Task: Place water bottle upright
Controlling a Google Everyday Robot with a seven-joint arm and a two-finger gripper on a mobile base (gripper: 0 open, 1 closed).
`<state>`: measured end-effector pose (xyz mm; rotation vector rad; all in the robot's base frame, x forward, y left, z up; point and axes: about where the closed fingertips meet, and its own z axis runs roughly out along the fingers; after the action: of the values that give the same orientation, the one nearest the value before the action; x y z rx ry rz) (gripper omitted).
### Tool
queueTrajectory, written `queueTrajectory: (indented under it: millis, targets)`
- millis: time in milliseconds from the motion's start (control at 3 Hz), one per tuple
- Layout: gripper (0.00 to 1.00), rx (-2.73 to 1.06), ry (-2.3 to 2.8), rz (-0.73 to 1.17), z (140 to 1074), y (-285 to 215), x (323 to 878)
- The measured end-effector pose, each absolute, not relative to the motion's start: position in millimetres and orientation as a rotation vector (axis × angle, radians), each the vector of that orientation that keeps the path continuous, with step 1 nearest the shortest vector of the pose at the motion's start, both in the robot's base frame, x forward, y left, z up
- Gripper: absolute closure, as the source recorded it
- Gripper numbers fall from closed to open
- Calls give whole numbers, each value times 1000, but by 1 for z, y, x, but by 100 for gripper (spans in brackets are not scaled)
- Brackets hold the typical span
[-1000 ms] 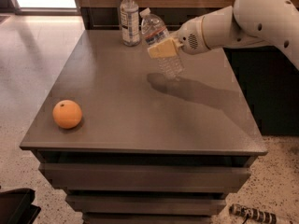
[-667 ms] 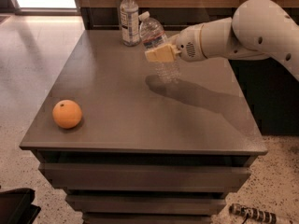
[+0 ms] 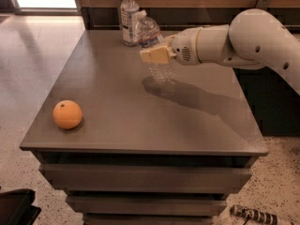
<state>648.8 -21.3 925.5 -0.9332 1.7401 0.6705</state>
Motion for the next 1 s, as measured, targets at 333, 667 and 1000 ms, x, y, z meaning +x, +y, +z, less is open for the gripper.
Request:
queueTrajectory:
  millis: [333, 667, 1000]
  targets:
    - [100, -923, 1689, 687, 929, -19, 651]
    - [100, -913, 1624, 726, 923, -16, 656]
    - [100, -903, 1570, 758, 911, -16, 662]
